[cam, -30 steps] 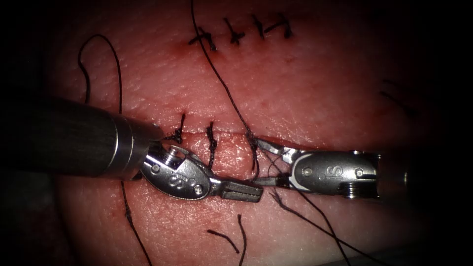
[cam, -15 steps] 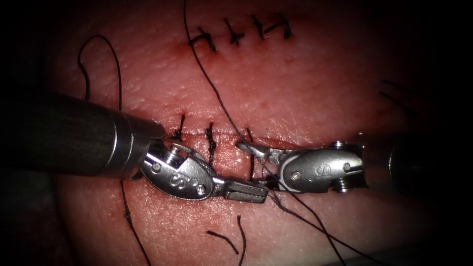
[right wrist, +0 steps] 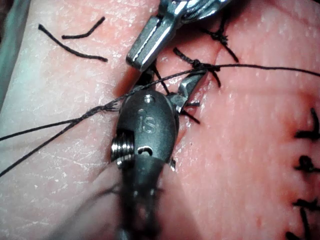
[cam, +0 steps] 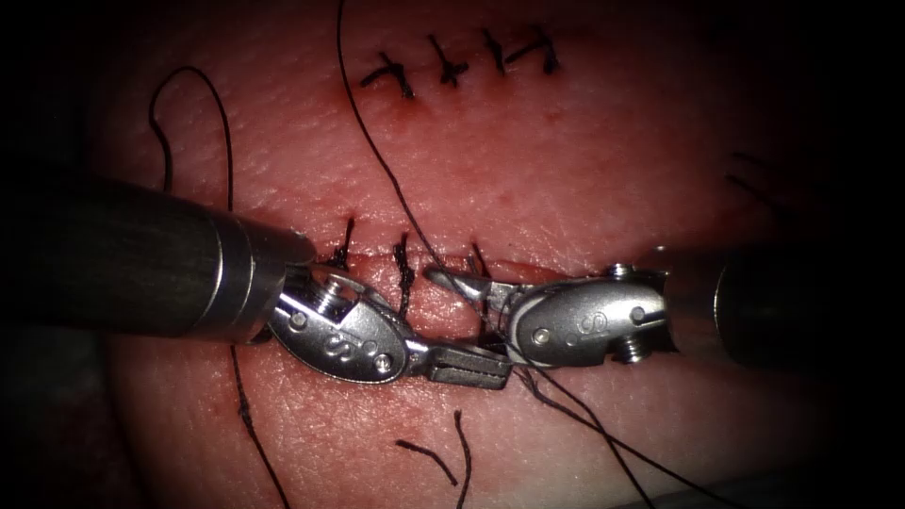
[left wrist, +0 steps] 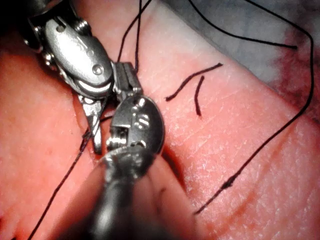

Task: Wound Closure
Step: Cut suture using right jaws

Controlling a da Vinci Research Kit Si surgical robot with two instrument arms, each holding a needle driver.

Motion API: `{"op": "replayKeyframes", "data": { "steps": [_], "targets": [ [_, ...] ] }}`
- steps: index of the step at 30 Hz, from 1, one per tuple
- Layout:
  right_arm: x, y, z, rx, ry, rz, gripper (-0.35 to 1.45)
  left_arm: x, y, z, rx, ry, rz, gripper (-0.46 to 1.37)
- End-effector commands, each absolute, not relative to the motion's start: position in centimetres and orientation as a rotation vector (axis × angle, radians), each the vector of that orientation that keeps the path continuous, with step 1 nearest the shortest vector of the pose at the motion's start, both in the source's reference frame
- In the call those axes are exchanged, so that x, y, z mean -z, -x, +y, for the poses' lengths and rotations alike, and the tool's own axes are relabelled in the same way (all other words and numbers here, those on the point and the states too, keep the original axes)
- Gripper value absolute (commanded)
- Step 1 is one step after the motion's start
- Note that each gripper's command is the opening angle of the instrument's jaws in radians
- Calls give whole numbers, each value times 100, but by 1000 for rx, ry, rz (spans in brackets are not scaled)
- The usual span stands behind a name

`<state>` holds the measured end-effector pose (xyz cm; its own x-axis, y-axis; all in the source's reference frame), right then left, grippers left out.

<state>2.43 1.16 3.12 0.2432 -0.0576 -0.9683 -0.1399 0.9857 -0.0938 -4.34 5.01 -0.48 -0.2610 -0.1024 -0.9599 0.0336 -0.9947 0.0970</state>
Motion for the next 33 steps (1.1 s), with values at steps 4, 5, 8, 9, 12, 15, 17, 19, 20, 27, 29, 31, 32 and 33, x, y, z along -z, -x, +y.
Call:
{"op": "replayKeyframes", "data": {
  "steps": [4, 5, 8, 9, 12, 15, 17, 19, 20, 27, 29, 31, 32, 33],
  "targets": [
    [-316, -244, 118, -56, 174, 1324, 123, 48, 435, 500, 2424, -1852, -80, -35],
    [-316, -244, 119, -56, 175, 1324, 122, 48, 435, 500, 2425, -1852, -80, -35],
    [-316, -247, 119, -59, 177, 1322, 123, 49, 435, 499, 2422, -1854, -78, -35],
    [-316, -248, 119, -59, 177, 1322, 123, 49, 436, 499, 2422, -1854, -78, -35],
    [-317, -251, 119, -60, 178, 1323, 122, 49, 436, 499, 2423, -1854, -78, -35],
    [-316, -252, 119, -59, 176, 1325, 121, 49, 436, 499, 2420, -1855, -75, -35],
    [-316, -253, 119, -59, 176, 1326, 121, 49, 436, 500, 2420, -1855, -76, -35],
    [-316, -254, 119, -59, 176, 1326, 121, 48, 436, 500, 2421, -1855, -76, -35],
    [-316, -255, 119, -59, 176, 1326, 119, 48, 437, 500, 2422, -1855, -77, -35],
    [-319, -258, 118, -59, 182, 1324, 38, 49, 438, 499, 2419, -1856, -74, -35],
    [-321, -258, 119, -57, 182, 1326, 4, 49, 437, 499, 2418, -1857, -74, -35],
    [-323, -258, 120, -55, 182, 1327, -35, 49, 437, 499, 2422, -1860, -68, -35],
    [-324, -258, 120, -55, 183, 1327, -35, 49, 437, 499, 2422, -1860, -68, -35],
    [-325, -257, 120, -54, 183, 1328, -35, 49, 437, 499, 2422, -1860, -68, -35]
  ]
}}
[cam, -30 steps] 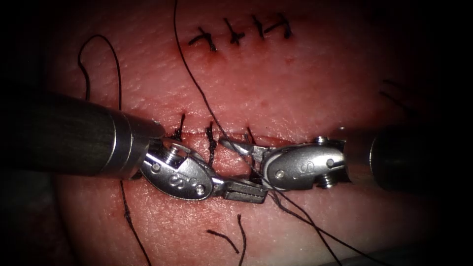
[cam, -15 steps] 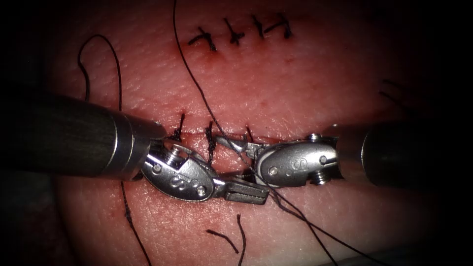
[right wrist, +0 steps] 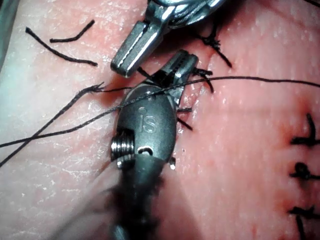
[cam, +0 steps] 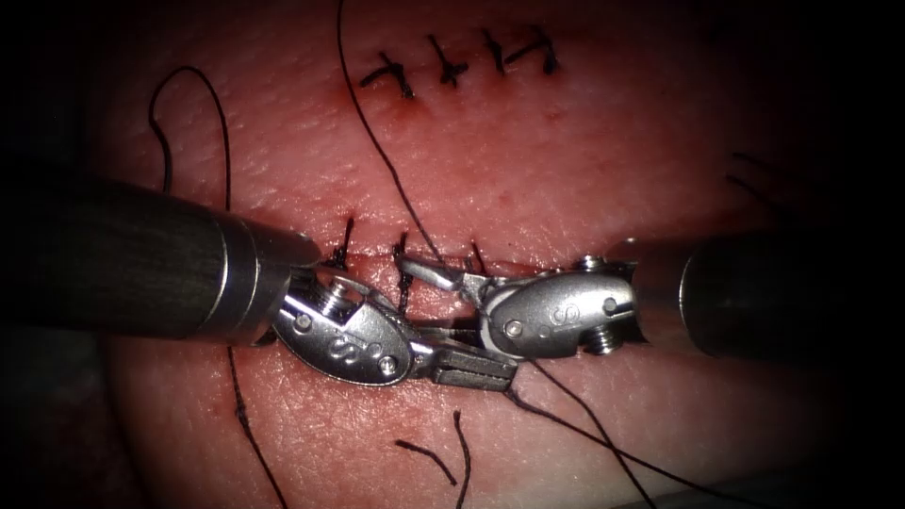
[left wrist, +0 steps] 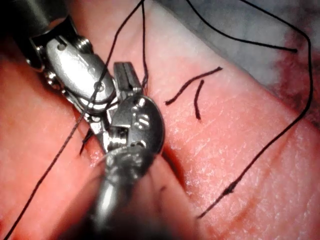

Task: Wound Closure
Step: Cut suture using right jaws

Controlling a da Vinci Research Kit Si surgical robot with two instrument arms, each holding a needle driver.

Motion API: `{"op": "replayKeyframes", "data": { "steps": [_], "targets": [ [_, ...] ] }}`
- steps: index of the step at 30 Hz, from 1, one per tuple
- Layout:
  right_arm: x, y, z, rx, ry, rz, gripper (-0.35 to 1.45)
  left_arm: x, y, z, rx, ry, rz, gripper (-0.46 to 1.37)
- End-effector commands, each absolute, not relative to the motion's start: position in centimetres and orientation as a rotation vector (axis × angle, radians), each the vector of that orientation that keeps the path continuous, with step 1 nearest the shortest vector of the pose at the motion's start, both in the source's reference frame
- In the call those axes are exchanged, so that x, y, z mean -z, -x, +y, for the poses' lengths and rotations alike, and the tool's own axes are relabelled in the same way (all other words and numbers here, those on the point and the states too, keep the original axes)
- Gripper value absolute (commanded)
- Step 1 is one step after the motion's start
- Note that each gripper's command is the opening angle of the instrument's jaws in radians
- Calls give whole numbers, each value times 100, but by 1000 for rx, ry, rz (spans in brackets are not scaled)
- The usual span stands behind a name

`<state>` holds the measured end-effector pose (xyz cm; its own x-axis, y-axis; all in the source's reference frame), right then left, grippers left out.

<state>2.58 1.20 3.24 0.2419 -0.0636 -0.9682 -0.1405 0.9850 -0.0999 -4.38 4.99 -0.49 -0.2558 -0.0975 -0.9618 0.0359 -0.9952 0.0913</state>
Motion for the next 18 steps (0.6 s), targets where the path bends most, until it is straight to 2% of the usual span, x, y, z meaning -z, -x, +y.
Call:
{"op": "replayKeyframes", "data": {
  "steps": [1, 12, 16, 18],
  "targets": [
    [-325, -257, 121, -54, 183, 1328, -35, 49, 437, 499, 2421, -1860, -68, -35],
    [-321, -253, 117, -46, 172, 1326, -35, 51, 434, 495, 2411, -1863, -59, -35],
    [-318, -246, 114, -49, 177, 1313, 59, 52, 432, 493, 2405, -1865, -55, -35],
    [-316, -243, 113, -61, 190, 1293, 90, 53, 431, 492, 2404, -1865, -54, -35]
  ]
}}
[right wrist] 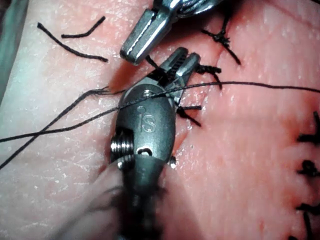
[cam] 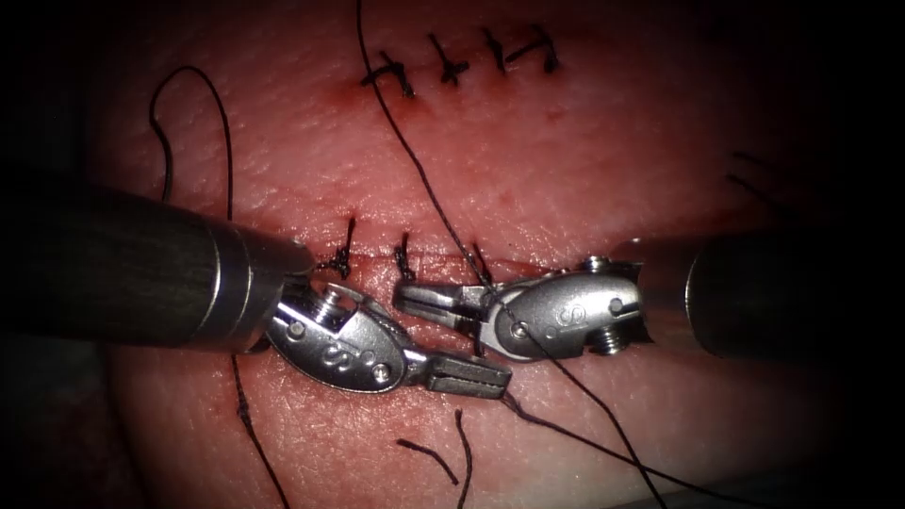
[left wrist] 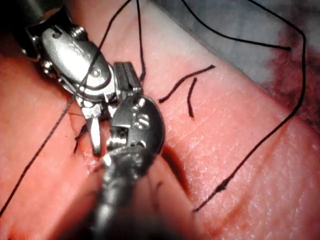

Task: Wound Closure
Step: Cut suture using right jaws, then set down suture off-cut

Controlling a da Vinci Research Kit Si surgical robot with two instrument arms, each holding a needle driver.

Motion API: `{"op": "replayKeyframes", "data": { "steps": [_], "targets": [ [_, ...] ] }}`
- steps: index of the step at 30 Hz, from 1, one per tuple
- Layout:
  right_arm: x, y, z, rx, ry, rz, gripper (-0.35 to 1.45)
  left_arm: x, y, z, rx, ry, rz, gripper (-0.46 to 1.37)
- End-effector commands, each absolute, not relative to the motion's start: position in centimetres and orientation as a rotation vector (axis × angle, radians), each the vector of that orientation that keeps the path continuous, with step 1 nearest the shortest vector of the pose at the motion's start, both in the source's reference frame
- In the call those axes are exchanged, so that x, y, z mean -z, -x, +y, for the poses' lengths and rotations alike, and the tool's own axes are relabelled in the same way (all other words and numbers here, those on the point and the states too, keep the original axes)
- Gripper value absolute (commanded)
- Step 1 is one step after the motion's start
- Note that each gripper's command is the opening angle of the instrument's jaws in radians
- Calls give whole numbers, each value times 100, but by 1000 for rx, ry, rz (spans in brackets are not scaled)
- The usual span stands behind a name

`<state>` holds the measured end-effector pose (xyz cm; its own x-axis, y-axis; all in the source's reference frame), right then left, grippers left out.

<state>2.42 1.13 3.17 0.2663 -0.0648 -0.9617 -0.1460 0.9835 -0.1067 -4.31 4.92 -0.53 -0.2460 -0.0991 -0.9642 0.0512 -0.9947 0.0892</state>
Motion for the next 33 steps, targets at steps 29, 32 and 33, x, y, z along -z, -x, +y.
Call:
{"op": "replayKeyframes", "data": {
  "steps": [29, 32, 33],
  "targets": [
    [-288, -128, 131, -151, 248, 1129, 108, 79, 489, 441, 2328, -1910, 30, -35],
    [-289, -119, 132, -165, 265, 1102, 108, 74, 504, 433, 2322, -1923, 36, -35],
    [-289, -118, 133, -169, 270, 1094, 108, 72, 508, 430, 2316, -1927, 42, -35]
  ]
}}
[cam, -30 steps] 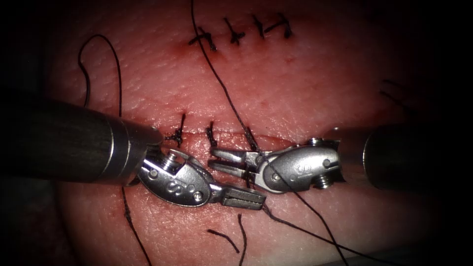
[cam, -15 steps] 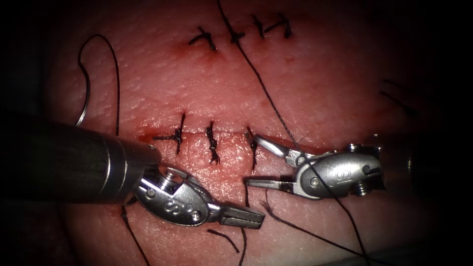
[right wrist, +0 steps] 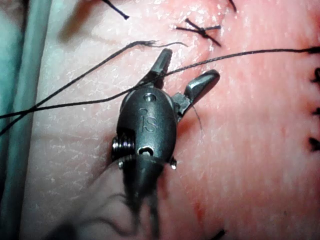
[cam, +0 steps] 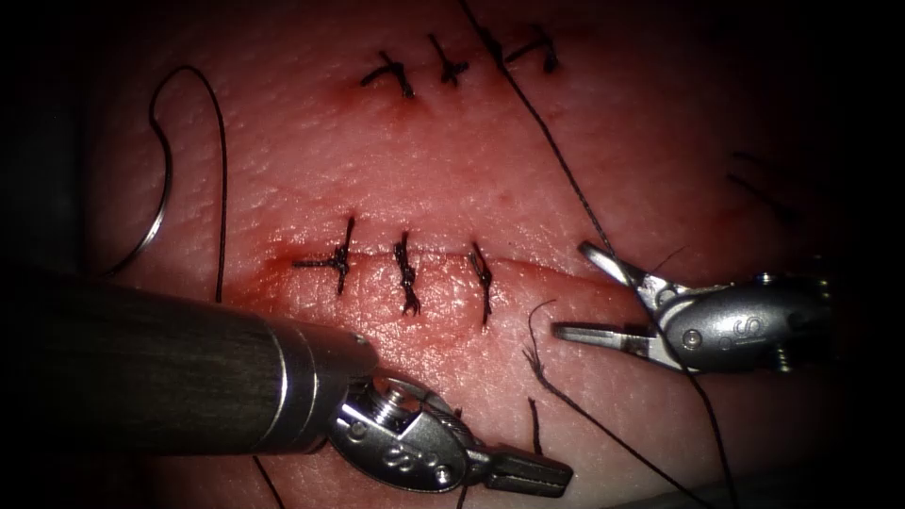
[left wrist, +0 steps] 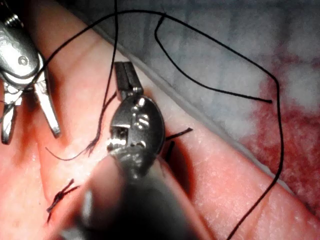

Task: Wound Closure
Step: Set down suture off-cut

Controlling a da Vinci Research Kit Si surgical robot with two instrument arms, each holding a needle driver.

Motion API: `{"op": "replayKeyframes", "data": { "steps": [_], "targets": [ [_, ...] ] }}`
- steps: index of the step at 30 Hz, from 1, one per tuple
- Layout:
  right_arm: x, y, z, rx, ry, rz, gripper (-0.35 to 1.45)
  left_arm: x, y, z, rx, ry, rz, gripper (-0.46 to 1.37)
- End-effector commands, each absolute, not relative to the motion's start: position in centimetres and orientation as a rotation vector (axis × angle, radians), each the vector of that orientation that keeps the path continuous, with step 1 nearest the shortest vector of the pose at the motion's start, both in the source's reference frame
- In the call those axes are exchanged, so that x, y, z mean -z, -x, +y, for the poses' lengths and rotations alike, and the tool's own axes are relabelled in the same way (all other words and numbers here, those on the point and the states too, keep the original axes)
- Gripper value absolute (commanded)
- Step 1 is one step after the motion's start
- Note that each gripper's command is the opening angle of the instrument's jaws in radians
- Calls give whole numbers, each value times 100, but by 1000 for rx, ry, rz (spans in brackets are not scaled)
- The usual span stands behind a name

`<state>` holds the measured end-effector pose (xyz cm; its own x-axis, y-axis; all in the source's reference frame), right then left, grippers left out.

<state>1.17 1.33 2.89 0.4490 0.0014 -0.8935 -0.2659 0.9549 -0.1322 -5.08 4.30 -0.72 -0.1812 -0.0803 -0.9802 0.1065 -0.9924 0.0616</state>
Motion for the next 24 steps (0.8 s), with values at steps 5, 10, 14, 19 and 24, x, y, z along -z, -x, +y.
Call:
{"op": "replayKeyframes", "data": {
  "steps": [5, 10, 14, 19, 24],
  "targets": [
    [-289, -113, 133, -190, 292, 1058, 113, 54, 527, 406, 2313, -1944, 109, -35],
    [-288, -115, 131, -190, 291, 1059, 111, 35, 533, 385, 2367, -1951, 205, -35],
    [-290, -118, 131, -193, 295, 1057, 112, 22, 534, 377, 2437, -1971, 293, -35],
    [-292, -124, 130, -189, 292, 1067, 112, 9, 526, 387, 2559, -1996, 320, -14],
    [-292, -127, 128, -186, 289, 1074, 112, -4, 511, 401, 2686, -2015, 292, 36]
  ]
}}
